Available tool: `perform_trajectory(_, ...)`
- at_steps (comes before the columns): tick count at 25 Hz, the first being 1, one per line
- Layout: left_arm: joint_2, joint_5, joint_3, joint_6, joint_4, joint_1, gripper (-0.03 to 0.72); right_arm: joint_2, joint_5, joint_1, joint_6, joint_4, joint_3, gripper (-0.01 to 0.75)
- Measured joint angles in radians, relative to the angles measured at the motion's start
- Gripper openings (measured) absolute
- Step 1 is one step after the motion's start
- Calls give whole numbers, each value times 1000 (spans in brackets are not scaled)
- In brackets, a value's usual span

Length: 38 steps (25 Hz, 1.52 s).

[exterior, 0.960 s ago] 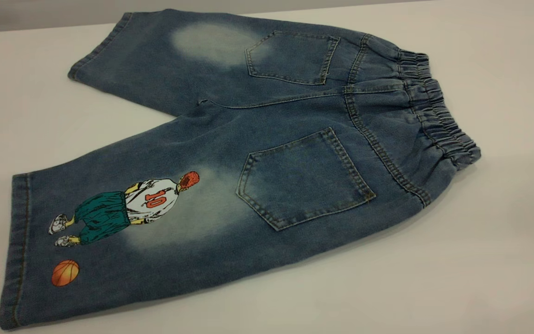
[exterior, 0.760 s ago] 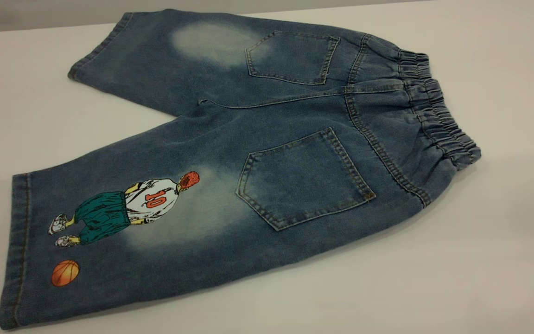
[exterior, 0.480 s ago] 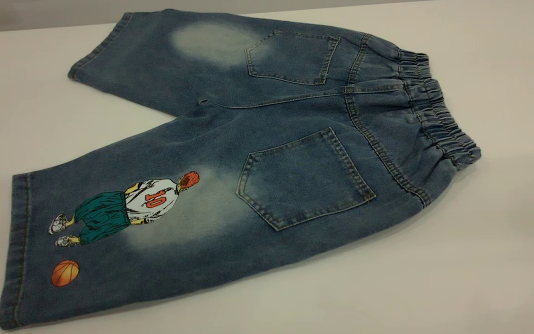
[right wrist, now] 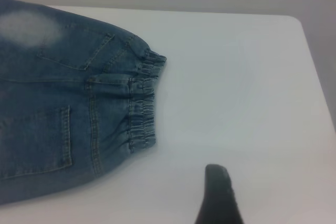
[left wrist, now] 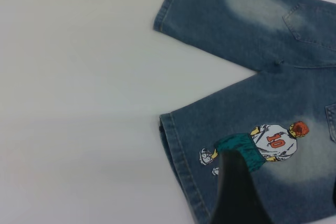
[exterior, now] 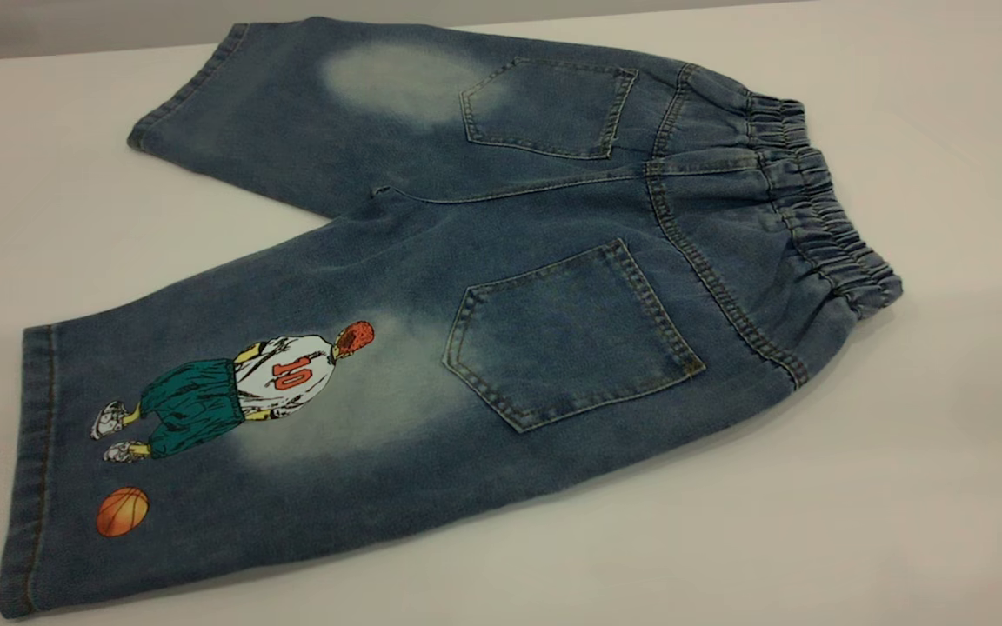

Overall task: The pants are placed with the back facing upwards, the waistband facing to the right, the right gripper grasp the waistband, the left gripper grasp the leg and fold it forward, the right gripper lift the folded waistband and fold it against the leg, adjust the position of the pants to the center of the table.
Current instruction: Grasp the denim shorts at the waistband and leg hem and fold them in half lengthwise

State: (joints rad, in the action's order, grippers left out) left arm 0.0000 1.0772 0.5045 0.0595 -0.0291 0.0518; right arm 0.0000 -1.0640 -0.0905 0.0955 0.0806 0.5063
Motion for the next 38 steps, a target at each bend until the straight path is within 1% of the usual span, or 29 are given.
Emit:
perform_trajectory(17, 0, 0, 0, 0, 0, 0, 399, 0, 0, 0, 0, 0, 0, 430)
perform_trajectory(21, 0, 0, 0, 0, 0, 0, 399, 0, 0, -25, 0, -5, 0, 430)
perform_trajectory(26, 0, -5, 0, 5, -61, 0, 399, 0, 0, -27, 0, -5, 0, 430)
perform_trajectory(29, 6, -16, 14, 5, -70, 0, 399, 0, -1, -28, 0, -1, 12, 430)
perform_trajectory(34, 114, -40, 59, -12, -148, 0, 399, 28, 1, -29, -39, -81, 53, 430)
perform_trajectory(36, 182, -44, 75, -47, -168, 0, 399, 86, 18, -29, -73, -146, 52, 430)
perform_trajectory(38, 266, -70, 88, -101, -191, 0, 399, 168, 57, -29, -110, -229, 48, 428)
